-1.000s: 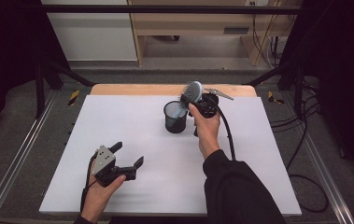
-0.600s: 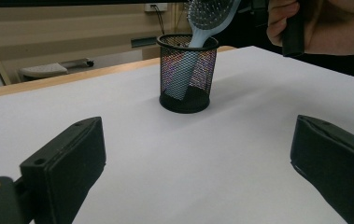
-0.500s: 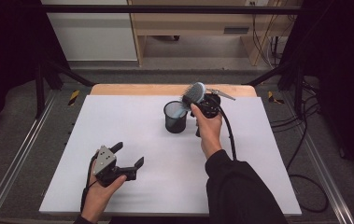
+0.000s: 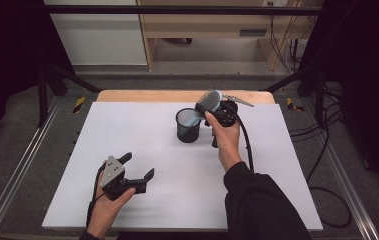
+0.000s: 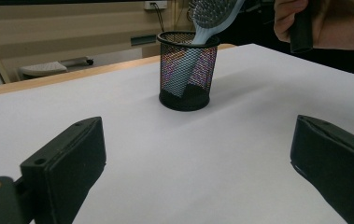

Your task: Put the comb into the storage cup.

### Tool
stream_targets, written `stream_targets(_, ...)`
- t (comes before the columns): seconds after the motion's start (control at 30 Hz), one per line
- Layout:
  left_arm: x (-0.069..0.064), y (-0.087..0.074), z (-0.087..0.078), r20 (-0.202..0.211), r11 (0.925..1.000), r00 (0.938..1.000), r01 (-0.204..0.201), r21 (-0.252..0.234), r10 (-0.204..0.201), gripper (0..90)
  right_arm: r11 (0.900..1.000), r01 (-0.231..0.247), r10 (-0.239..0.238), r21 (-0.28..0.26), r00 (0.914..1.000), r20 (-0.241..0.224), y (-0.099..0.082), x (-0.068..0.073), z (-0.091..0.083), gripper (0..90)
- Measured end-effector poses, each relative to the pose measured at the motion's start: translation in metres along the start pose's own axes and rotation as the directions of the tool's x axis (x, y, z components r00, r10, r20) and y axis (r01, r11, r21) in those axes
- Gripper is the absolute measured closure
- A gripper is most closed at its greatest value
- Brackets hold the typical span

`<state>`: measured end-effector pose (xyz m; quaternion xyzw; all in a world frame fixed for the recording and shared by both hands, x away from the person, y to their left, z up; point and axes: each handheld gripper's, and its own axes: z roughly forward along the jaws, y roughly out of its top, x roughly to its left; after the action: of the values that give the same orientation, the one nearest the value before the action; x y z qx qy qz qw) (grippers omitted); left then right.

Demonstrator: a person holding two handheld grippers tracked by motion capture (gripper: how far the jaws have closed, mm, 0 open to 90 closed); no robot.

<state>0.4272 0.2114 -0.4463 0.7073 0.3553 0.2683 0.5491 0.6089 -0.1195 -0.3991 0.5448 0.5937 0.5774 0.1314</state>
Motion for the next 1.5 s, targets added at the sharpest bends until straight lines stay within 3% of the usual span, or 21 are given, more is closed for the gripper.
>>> stream_targets(0.13,0.000,0.000,0.000,0.000,1.0000,1.0000,-0.001,0.000,0.001,3.5,0.9996,0.029,-0.029,-0.004,0.9992,0.029,0.001,0.003,-0.003,18.6)
stream_targets(0.43,-0.001,0.000,0.000,0.001,1.0000,1.0000,-0.001,-0.001,0.001,3.4,0.9978,0.066,-0.066,0.008,0.9976,0.022,0.004,0.009,-0.009,8.8)
stream_targets(1.07,0.001,0.000,0.001,-0.007,1.0000,1.0000,0.006,-0.004,-0.006,3.2,0.9927,0.115,-0.116,0.037,0.9931,0.017,0.007,0.009,-0.019,5.8)
stream_targets(1.17,0.002,0.000,0.002,-0.008,0.9999,0.9999,0.011,-0.007,-0.011,3.2,0.9884,0.144,-0.145,0.047,0.9891,0.023,0.007,0.009,-0.021,6.4)
stream_targets(1.5,0.005,0.000,0.000,-0.009,0.9997,0.9998,0.019,-0.016,-0.019,2.6,0.9859,0.159,-0.161,0.052,0.9865,0.030,0.007,0.006,-0.030,9.3)
